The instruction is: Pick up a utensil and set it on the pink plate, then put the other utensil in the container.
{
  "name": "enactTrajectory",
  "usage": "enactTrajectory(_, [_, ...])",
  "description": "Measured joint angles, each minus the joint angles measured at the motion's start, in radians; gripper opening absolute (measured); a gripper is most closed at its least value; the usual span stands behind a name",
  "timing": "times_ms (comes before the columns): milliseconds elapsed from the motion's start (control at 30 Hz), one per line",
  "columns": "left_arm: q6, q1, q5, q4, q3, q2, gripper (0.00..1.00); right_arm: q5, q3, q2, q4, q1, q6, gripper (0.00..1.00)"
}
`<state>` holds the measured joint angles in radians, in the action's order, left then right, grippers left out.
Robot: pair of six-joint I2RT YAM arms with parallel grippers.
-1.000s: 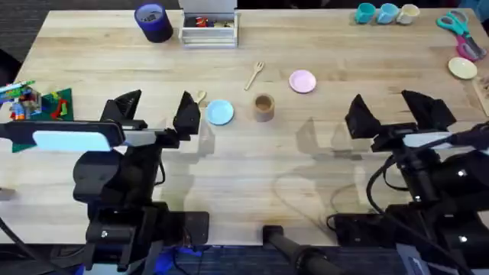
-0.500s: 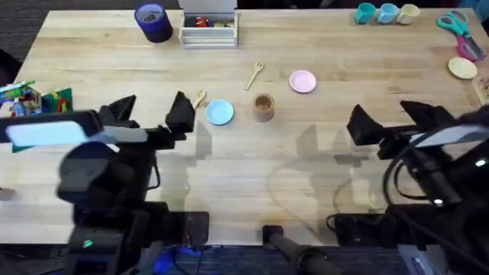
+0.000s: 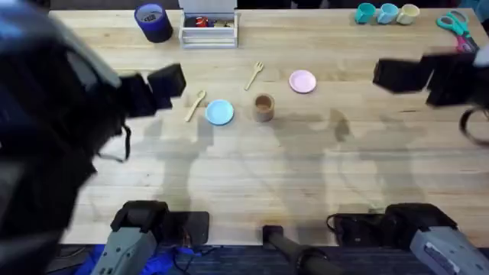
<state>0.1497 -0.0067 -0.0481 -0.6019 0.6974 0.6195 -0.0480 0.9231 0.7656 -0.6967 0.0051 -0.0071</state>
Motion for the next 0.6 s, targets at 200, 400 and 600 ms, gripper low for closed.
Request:
enactTrajectory(200, [0.001,0.0,0.046,-0.15,0.203,0.235,0.992,-0.03,0.262,0.218,-0.177,0.0,0.0,0.996])
enactTrajectory(400, [0.001,0.0,0.093,-0.304,0.322,0.395,0.992,-0.106,0.398,0.322,-0.279,0.0,0.0,0.996])
enactTrajectory(600, [0.001,0.0,0.112,-0.385,0.35,0.474,0.992,-0.173,0.407,0.341,-0.329,0.0,0.0,0.996])
